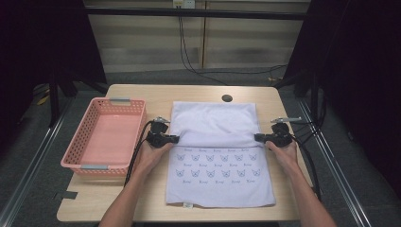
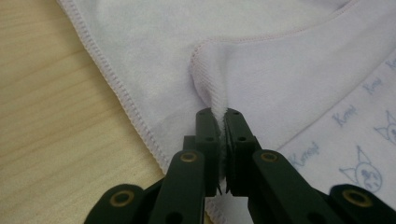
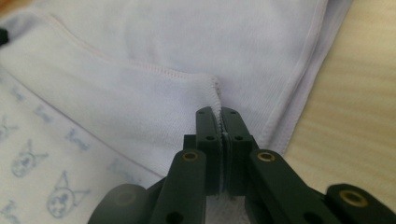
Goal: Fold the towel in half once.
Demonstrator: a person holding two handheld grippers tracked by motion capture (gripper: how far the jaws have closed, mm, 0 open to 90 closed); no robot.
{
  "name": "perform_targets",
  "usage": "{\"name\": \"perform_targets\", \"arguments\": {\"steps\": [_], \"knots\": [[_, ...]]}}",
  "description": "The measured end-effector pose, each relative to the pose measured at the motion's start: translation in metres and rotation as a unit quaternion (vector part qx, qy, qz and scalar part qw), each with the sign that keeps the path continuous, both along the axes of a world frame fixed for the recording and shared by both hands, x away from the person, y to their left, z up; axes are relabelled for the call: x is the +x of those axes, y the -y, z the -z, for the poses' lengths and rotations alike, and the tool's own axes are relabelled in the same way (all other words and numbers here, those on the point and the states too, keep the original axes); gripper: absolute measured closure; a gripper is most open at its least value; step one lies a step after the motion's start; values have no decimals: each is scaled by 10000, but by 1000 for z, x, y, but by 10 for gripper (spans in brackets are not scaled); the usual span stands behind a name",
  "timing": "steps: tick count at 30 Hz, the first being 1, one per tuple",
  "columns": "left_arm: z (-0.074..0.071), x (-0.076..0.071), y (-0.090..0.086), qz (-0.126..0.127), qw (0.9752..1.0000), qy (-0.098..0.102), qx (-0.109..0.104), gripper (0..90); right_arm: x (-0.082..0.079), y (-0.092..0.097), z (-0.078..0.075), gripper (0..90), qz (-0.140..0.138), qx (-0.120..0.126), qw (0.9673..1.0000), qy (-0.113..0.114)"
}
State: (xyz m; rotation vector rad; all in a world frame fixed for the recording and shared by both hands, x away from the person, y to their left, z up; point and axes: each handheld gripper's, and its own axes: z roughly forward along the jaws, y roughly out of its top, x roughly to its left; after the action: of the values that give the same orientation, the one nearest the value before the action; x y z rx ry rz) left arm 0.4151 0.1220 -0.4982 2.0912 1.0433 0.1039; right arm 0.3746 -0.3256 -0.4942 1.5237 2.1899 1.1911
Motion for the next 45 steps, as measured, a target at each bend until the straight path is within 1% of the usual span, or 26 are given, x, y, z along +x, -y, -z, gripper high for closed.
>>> {"name": "perform_targets", "arguments": {"steps": [3, 4, 6, 8, 10, 13, 14, 17, 21, 23, 24, 25, 26, 28, 29, 31, 32, 33, 34, 35, 37, 38, 40, 41, 43, 45], "knots": [[-14, -5, 1, -9, 9997, 123, -199, 863, -2, 6, -17, 873, -17, 134, 9996, 228], [-22, -8, 1, 67, 9993, 195, -318, 863, -2, 7, -22, 873, -33, 182, 9994, 285], [-40, -14, 0, 130, 9984, 400, -388, 863, -5, 10, -38, 873, -23, 258, 9985, 490], [-55, -18, -4, 161, 9964, 576, -594, 863, -8, 11, -50, 872, -36, 285, 9976, 626], [-69, -23, -11, 224, 9946, 747, -684, 862, -13, 13, -61, 873, -68, 364, 9962, 784], [-83, -33, -19, 267, 9918, 840, -924, 861, -25, 16, -75, 872, -84, 443, 9945, 944], [-90, -42, -23, 326, 9899, 890, -1053, 861, -28, 17, -78, 873, -113, 459, 9938, 1002], [-99, -59, -28, 395, 9875, 1020, -1137, 861, -45, 19, -91, 872, -257, 581, 9914, 1143], [-109, -80, -34, 519, 9836, 1144, -1293, 861, -68, 19, -104, 872, -446, 557, 9893, 1271], [-113, -96, -39, 537, 9802, 1197, -1483, 861, -83, 18, -109, 873, -531, 577, 9878, 1345], [-114, -103, -40, 587, 9787, 1279, -1496, 860, -91, 17, -110, 872, -596, 555, 9870, 1386], [-113, -109, -40, 629, 9795, 1325, -1377, 859, -98, 17, -110, 872, -625, 514, 9871, 1384], [-109, -114, -40, 675, 9814, 1294, -1249, 858, -104, 16, -107, 872, -682, 534, 9871, 1346], [-89, -123, -39, 791, 9853, 1137, -1005, 852, -117, 14, -97, 869, -790, 402, 9883, 1237], [-79, -126, -38, 810, 9874, 1015, -908, 850, -122, 13, -89, 868, -842, 322, 9896, 1125], [-49, -130, -36, 884, 9917, 599, -718, 848, -129, 12, -72, 868, -906, 310, 9910, 939], [-38, -133, -35, 853, 9927, 392, -761, 847, -132, 11, -57, 867, -919, 264, 9928, 723], [-30, -134, -34, 895, 9931, 288, -708, 847, -134, 11, -46, 866, -940, 228, 9937, 558], [-26, -135, -33, 961, 9936, 246, -533, 840, -136, 10, -35, 866, -960, 177, 9944, 408], [-23, -136, -31, 1013, 9942, 232, -274, 820, -137, 9, -28, 866, -988, 156, 9945, 319], [-22, -135, -32, 1085, 9935, 201, -287, 769, -142, 7, -13, 865, -1039, 116, 9945, 115], [-23, -134, -31, 1053, 9936, 268, -302, 736, -143, 6, -11, 865, -1093, 53, 9940, 62], [-25, -127, -30, 973, 9937, 407, -382, 618, -146, 4, -10, 865, -1145, -32, 9934, 4], [-25, -123, -27, 907, 9942, 484, -314, 593, -146, 4, -9, 865, -1182, -48, 9930, 4], [-23, -114, -22, 930, 9942, 460, -271, 539, -145, 3, -7, 863, -1171, -56, 9931, -51], [-19, -106, -12, 1004, 9938, 468, -71, 484, -145, 3, -5, 863, -1186, -109, 9929, -80]]}}
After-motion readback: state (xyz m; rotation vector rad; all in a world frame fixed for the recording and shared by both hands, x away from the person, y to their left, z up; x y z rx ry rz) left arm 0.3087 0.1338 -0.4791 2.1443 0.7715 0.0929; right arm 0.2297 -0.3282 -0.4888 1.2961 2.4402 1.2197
